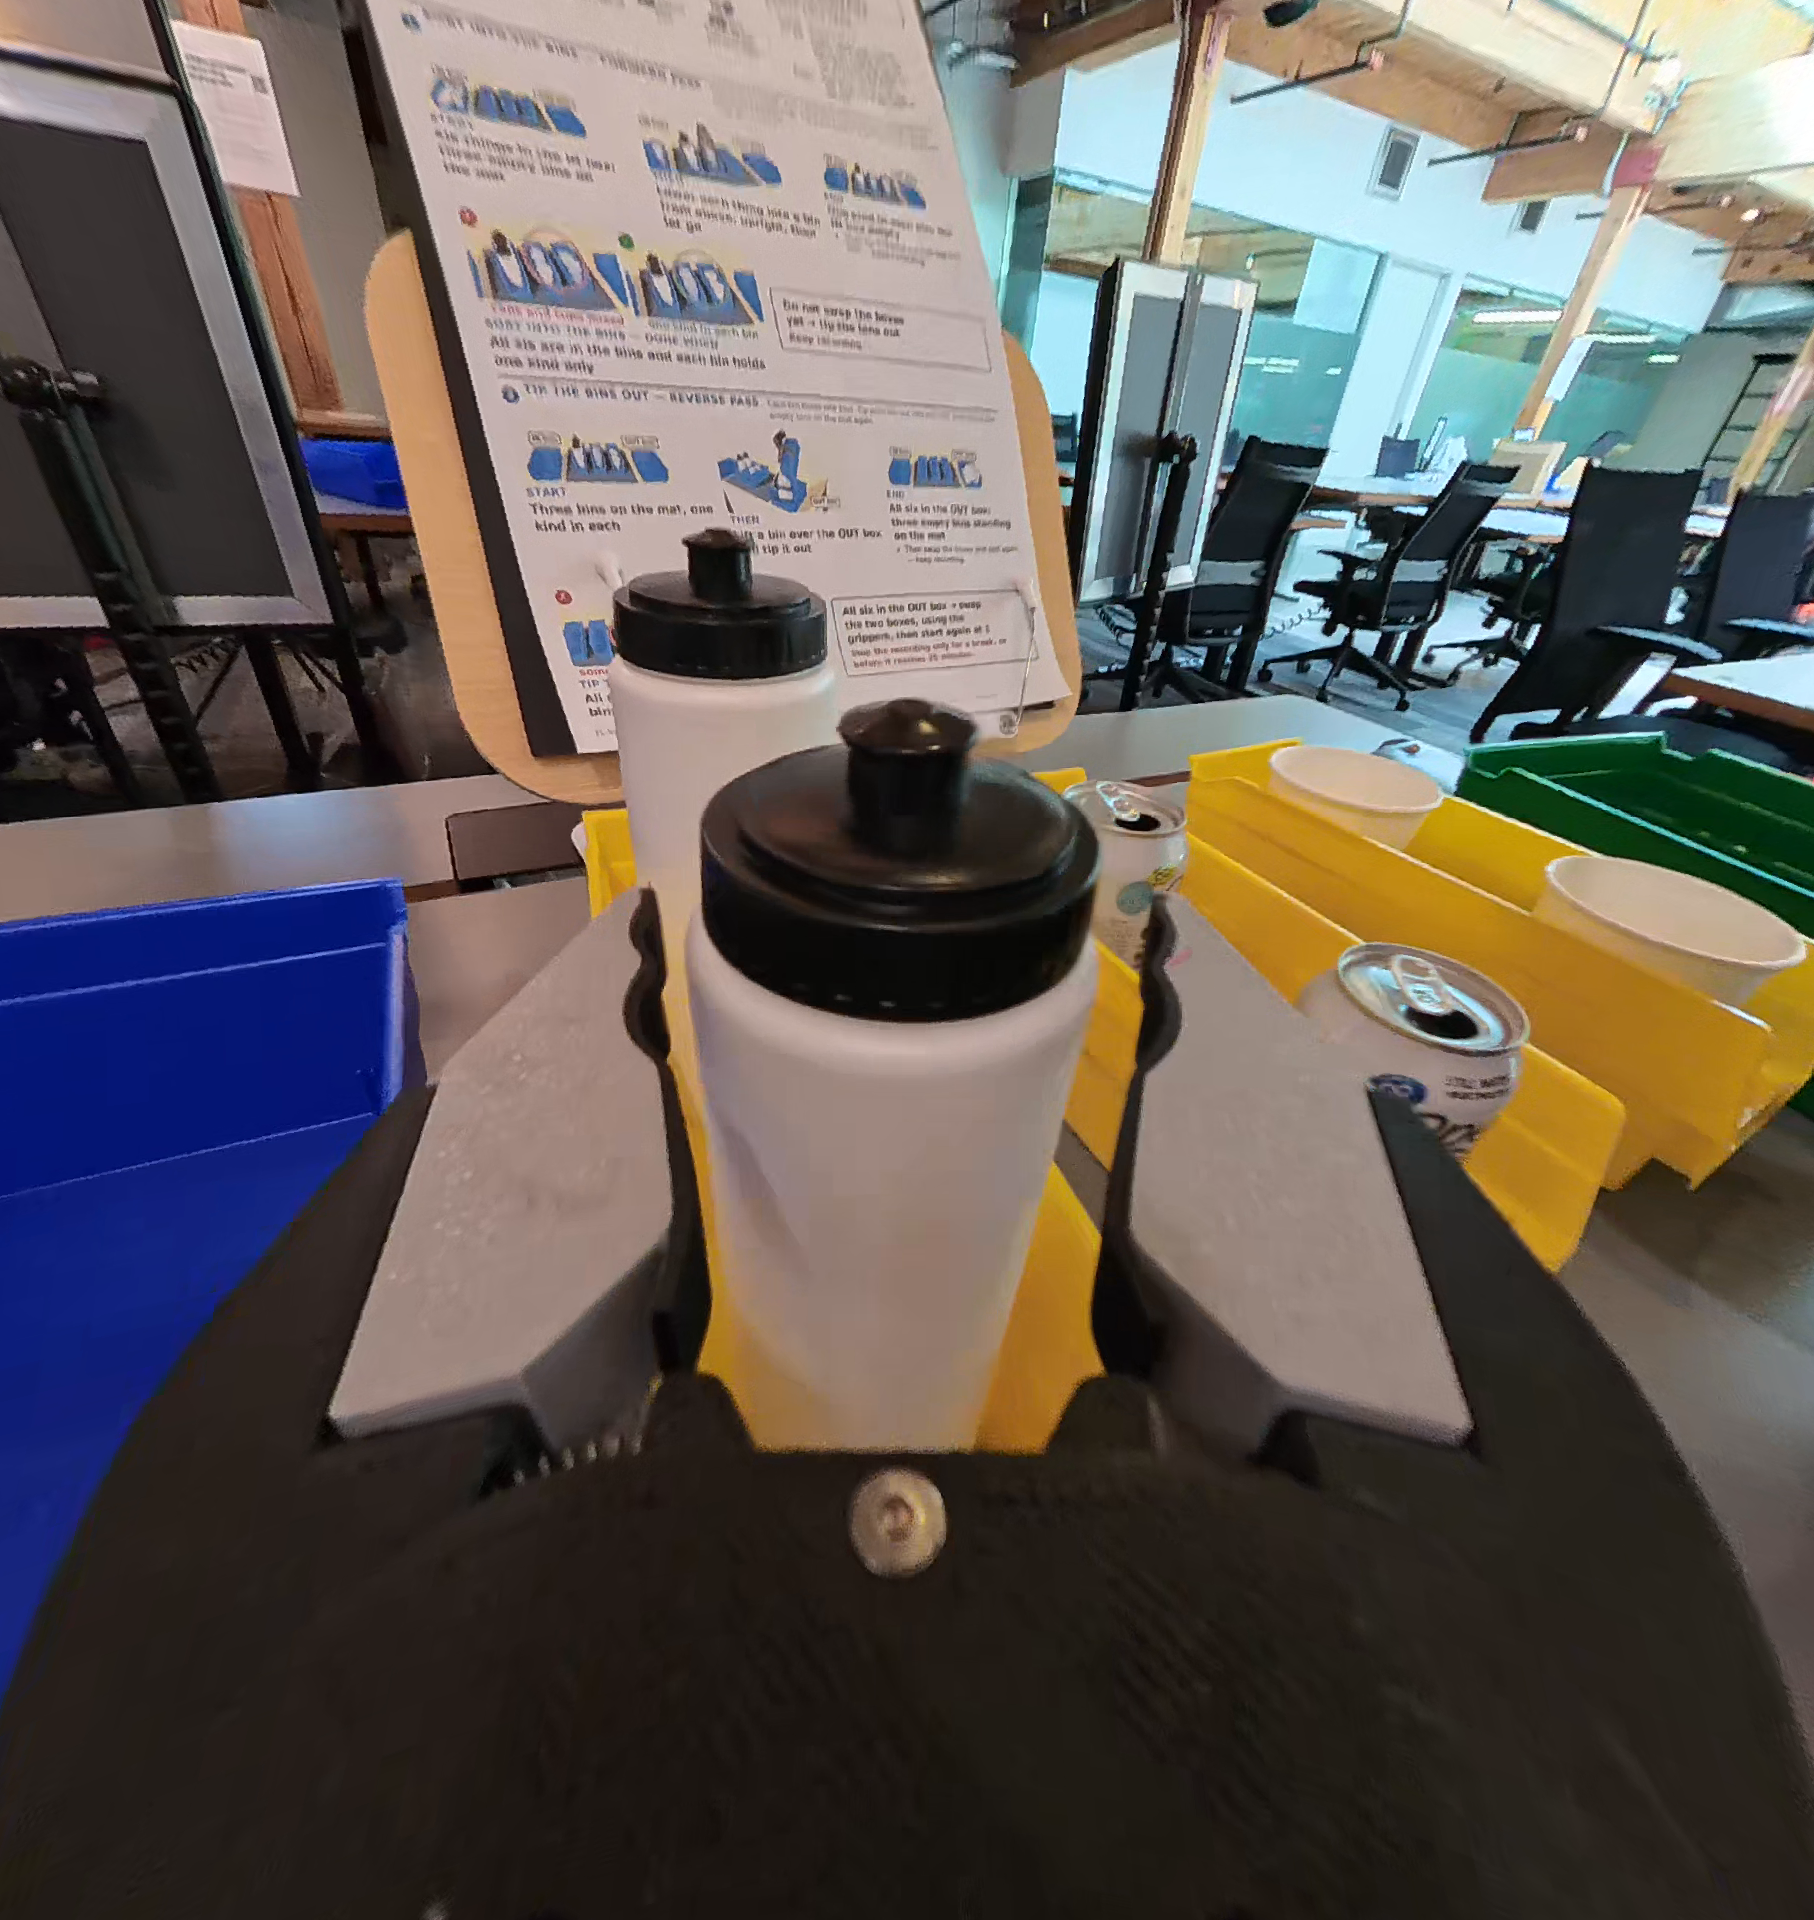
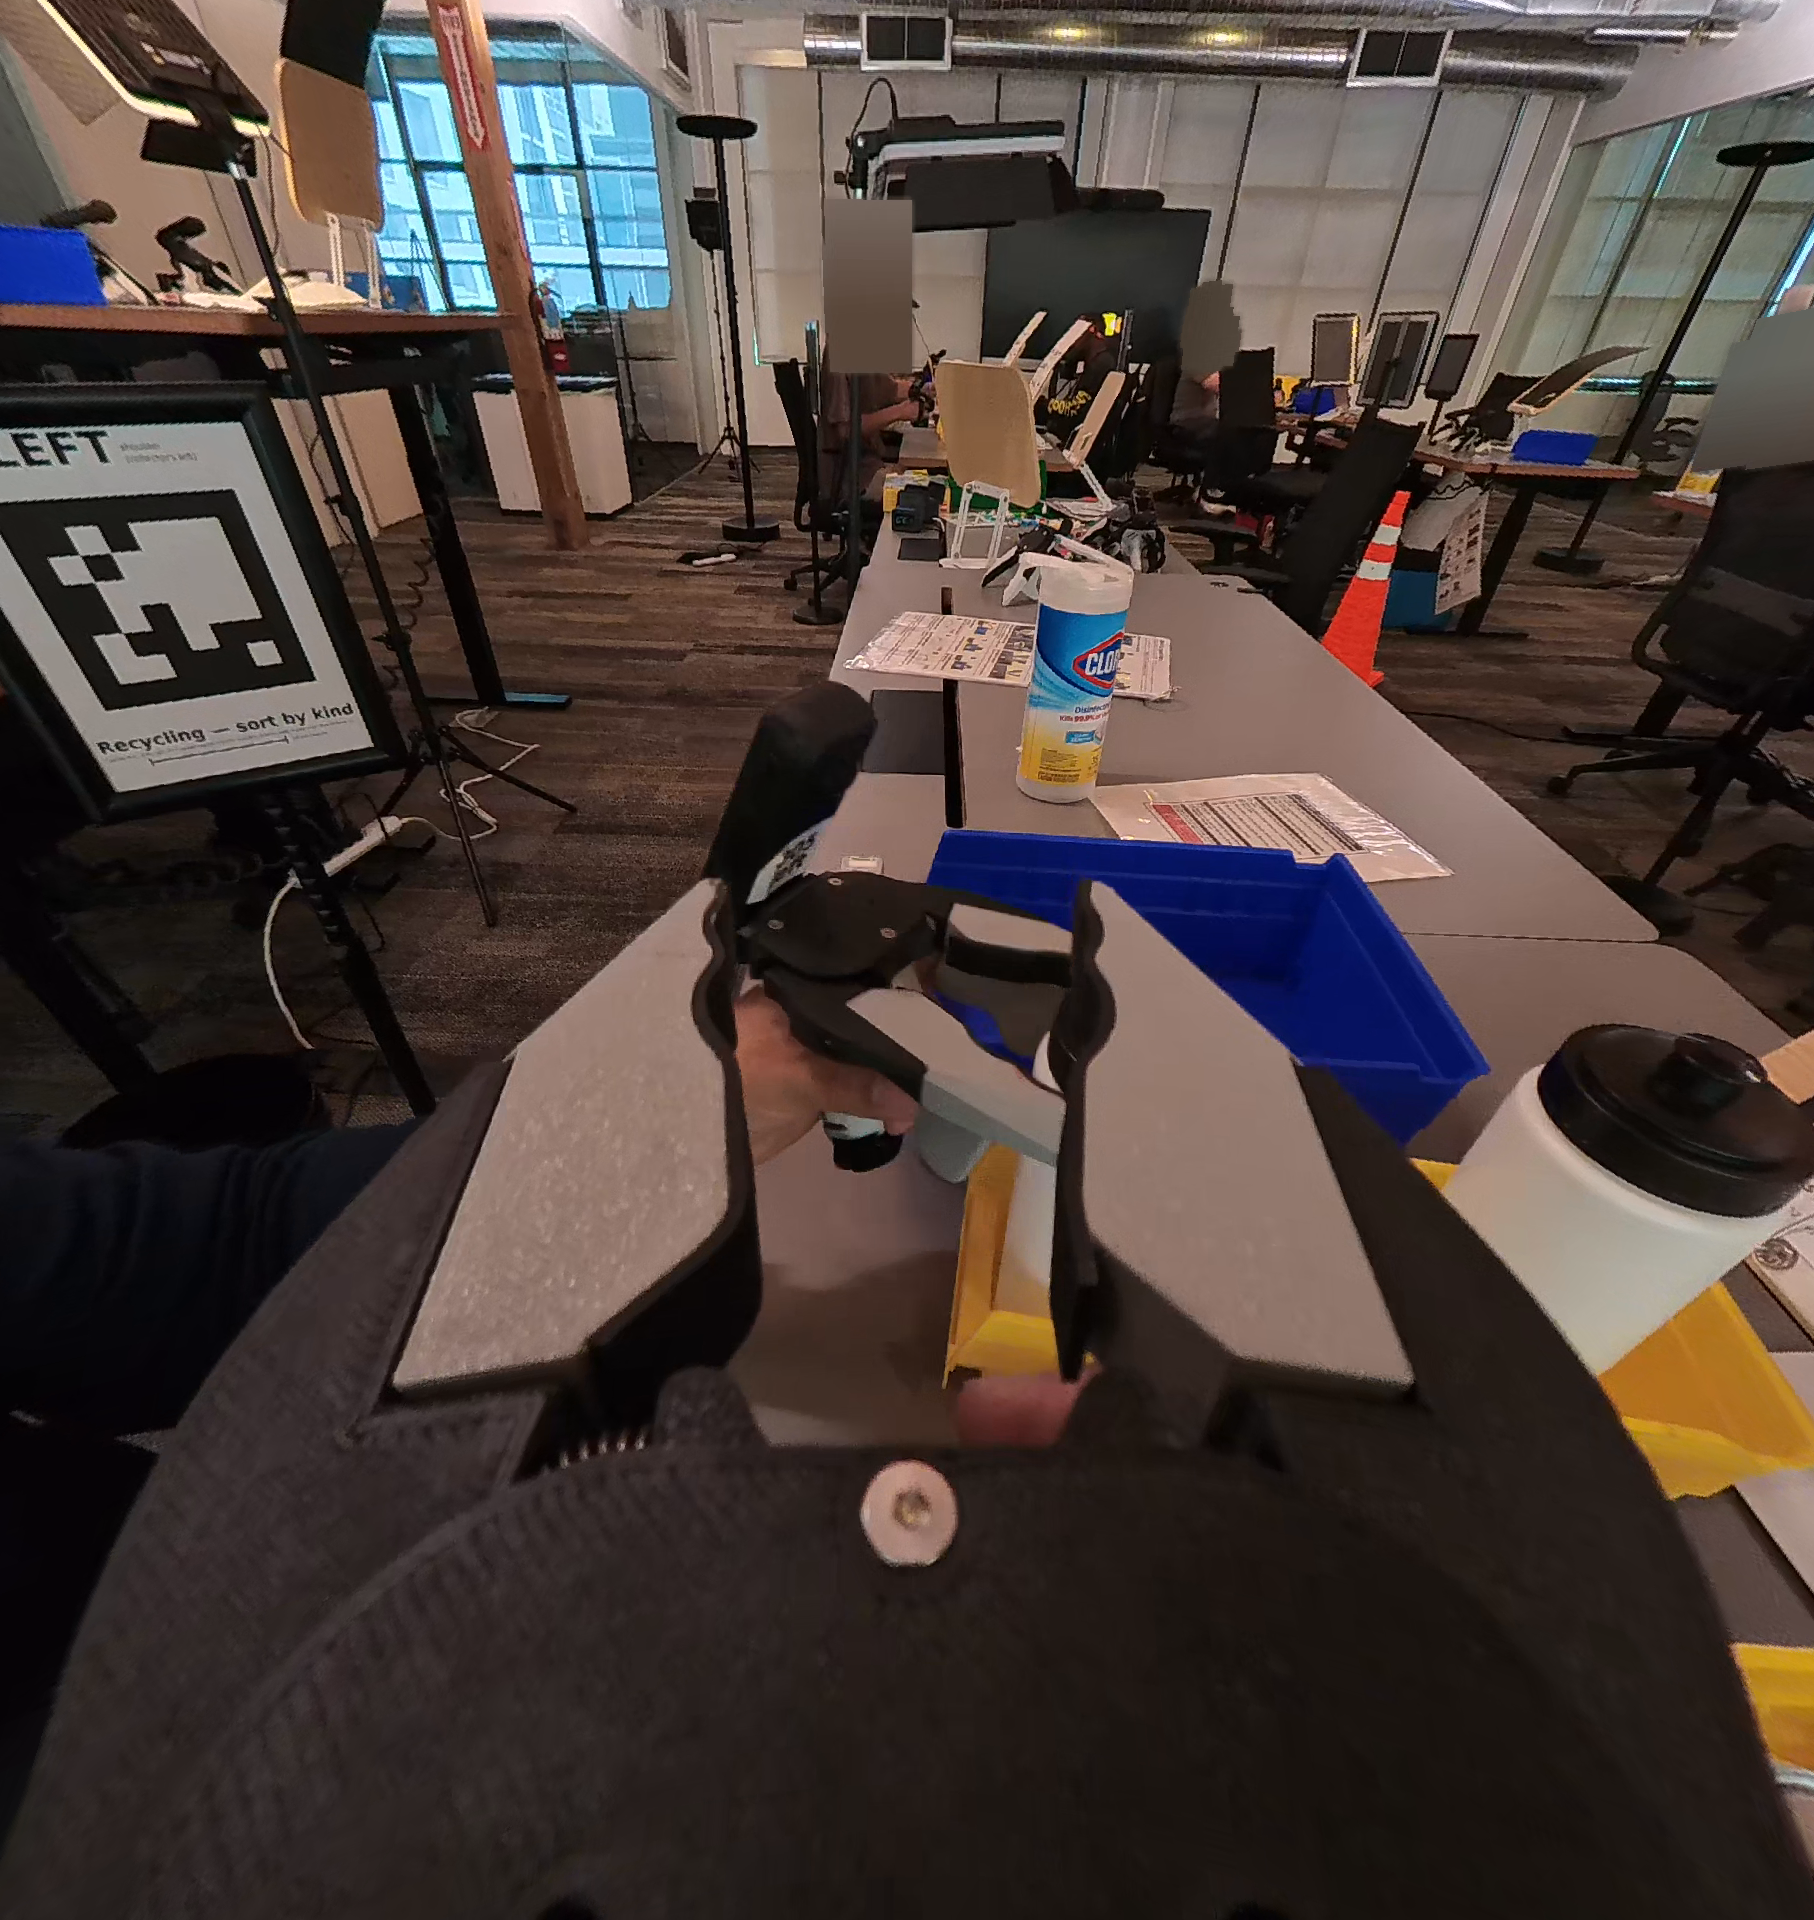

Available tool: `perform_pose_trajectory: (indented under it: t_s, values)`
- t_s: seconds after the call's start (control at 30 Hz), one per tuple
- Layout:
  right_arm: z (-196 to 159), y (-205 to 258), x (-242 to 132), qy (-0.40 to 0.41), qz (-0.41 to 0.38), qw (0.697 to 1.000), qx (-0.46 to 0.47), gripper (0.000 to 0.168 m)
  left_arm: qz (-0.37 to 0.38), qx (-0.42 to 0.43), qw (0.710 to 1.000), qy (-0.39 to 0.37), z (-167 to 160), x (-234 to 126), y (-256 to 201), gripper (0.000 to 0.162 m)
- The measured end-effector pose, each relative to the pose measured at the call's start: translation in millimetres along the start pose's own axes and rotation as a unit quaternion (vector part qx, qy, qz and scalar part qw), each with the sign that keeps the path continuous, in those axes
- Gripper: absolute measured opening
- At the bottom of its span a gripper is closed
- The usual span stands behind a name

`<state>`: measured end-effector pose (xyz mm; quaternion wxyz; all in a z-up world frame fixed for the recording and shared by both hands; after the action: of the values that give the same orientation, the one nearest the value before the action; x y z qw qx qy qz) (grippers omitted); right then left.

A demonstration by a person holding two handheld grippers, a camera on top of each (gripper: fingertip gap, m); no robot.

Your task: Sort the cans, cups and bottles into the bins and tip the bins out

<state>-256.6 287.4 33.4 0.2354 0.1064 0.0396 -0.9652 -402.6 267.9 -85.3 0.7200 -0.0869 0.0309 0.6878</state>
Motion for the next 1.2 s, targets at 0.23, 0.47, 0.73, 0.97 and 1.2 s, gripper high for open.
perform_pose_trajectory:
  t_s: [0.23,0.47,0.73,0.97,1.2]
  values:
    - [-0.1,-4.4,-2.2,-0.001,-0.013,1.0,0.003,0.068,0.028,0.027,0.998,-0.053,24.6,-46.4,-1.8,0.097]
    - [8.2,-2.5,-20.9,-0.018,-0.048,0.999,-0.017,0.073,0.076,0.053,0.979,-0.18,58.6,-130.1,4.4,0.069]
    - [14.4,-0.5,-43.6,-0.039,-0.062,0.997,-0.02,0.073,0.112,0.062,0.992,0.015,7.2,-98.1,33.4,0.052]
    - [11.8,-4.4,-52.3,-0.04,-0.067,0.997,-0.013,0.072,0.089,0.033,0.987,0.128,-31.4,-55.0,39.2,0.045]
    - [12.6,-7.8,-55.4,-0.046,-0.065,0.997,-0.01,0.072,0.095,0.058,0.972,0.205,-52.9,-39.3,37.2,0.029]
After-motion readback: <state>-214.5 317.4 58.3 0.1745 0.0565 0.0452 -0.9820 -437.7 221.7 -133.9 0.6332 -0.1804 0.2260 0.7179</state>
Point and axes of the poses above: each gripper's, where its closed fingertips meet, x out along the fingers, z out of its top, y = z × x across the jaws, the point moved 6 cm from there along -x, back along the fingers, and after that the axes turned 8 degrees about y, right-handed, at the moved point
